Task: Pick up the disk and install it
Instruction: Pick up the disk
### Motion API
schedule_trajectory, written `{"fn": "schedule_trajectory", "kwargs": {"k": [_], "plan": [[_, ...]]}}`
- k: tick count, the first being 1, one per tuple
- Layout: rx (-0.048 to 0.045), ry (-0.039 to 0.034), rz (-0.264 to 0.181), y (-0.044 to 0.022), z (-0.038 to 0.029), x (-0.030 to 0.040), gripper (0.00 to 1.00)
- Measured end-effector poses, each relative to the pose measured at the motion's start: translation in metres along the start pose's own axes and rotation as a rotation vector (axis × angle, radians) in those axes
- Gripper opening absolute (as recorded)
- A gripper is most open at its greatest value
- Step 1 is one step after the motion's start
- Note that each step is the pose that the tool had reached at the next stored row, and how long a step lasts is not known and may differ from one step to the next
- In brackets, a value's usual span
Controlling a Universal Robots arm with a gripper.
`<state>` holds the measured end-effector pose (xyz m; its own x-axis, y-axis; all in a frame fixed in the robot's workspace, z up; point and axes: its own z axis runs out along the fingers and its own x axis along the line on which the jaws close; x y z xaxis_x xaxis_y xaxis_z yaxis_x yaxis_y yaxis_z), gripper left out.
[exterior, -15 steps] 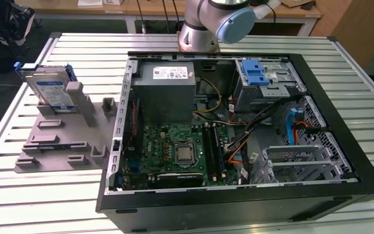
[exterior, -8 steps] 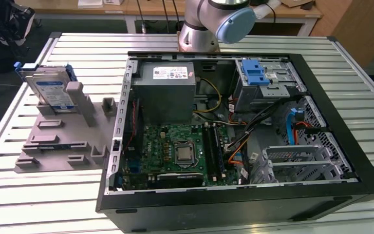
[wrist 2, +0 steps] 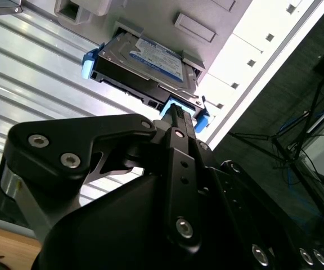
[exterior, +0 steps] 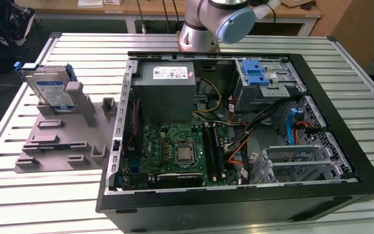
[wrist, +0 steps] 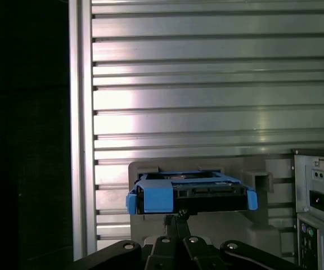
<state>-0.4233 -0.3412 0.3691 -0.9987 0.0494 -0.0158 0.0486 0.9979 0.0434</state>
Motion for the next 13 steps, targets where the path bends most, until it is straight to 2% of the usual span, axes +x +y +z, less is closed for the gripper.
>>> {"fn": "schedule_trajectory", "kwargs": {"k": [13], "plan": [[-0.0001, 0.0003, -0.007, 0.0000, 0.0000, 0.0000, 0.11]]}}
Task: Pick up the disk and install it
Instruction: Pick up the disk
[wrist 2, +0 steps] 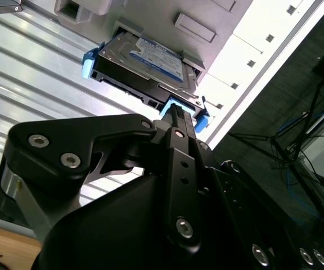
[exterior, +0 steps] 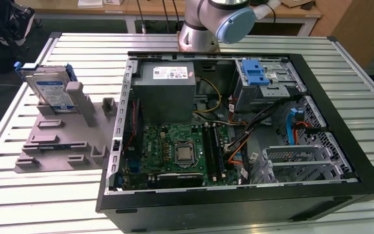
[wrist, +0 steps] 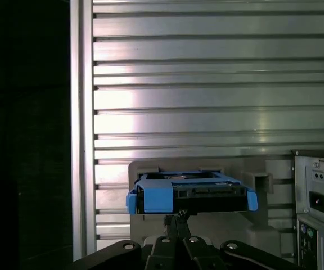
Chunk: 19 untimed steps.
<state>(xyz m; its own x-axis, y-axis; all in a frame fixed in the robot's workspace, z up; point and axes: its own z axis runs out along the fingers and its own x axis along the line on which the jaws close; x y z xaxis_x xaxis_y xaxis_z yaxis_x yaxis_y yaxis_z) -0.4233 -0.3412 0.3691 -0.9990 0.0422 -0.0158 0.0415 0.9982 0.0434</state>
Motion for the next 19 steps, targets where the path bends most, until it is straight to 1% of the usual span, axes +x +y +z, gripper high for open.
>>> {"fn": "schedule_trajectory", "kwargs": {"k": [19], "plan": [[-0.0001, 0.0004, -0.010, 0.0000, 0.0000, 0.0000, 0.11]]}}
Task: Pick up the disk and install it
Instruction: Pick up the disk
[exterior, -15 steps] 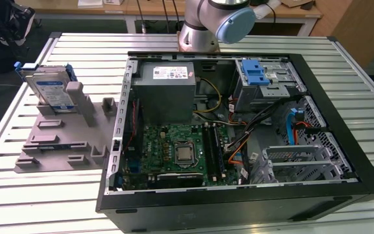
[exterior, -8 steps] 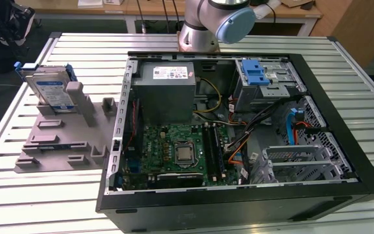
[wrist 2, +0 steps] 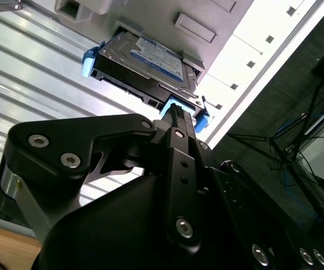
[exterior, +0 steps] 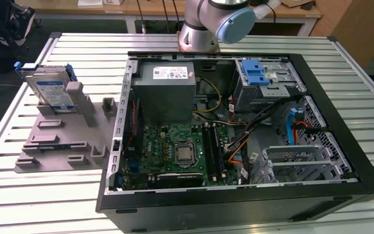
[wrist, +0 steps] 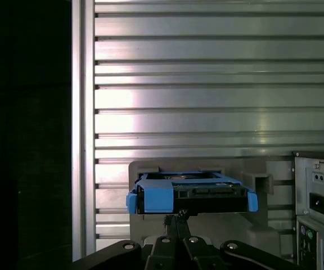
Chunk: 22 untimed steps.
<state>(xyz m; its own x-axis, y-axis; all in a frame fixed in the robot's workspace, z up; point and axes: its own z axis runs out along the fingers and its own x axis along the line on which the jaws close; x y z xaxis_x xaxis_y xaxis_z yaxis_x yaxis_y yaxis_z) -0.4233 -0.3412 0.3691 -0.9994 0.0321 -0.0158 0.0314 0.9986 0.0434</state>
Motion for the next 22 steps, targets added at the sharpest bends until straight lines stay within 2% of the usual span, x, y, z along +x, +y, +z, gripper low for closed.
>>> {"fn": "schedule_trajectory", "kwargs": {"k": [22], "plan": [[-0.0005, 0.0014, -0.031, 0.0000, 0.0000, 0.0000, 0.11]]}}
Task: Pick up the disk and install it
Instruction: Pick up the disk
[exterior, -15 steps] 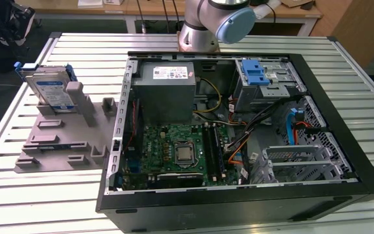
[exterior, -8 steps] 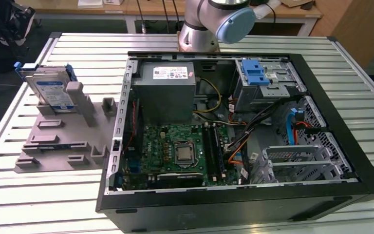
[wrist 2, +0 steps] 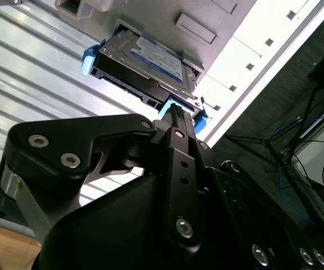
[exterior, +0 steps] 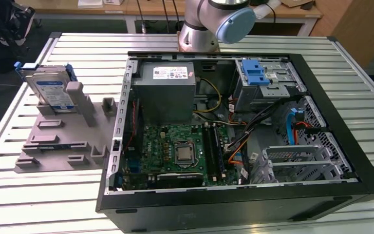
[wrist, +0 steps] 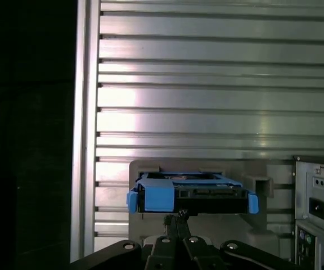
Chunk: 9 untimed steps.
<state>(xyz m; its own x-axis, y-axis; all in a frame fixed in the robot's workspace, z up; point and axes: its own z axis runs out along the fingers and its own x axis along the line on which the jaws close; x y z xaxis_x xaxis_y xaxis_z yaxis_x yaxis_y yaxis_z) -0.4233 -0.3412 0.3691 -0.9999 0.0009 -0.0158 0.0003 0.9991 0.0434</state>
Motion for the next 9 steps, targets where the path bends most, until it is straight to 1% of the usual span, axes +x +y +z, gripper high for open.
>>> {"fn": "schedule_trajectory", "kwargs": {"k": [9], "plan": [[-0.0003, 0.0008, -0.019, 0.0000, 0.0000, 0.0000, 0.11]]}}
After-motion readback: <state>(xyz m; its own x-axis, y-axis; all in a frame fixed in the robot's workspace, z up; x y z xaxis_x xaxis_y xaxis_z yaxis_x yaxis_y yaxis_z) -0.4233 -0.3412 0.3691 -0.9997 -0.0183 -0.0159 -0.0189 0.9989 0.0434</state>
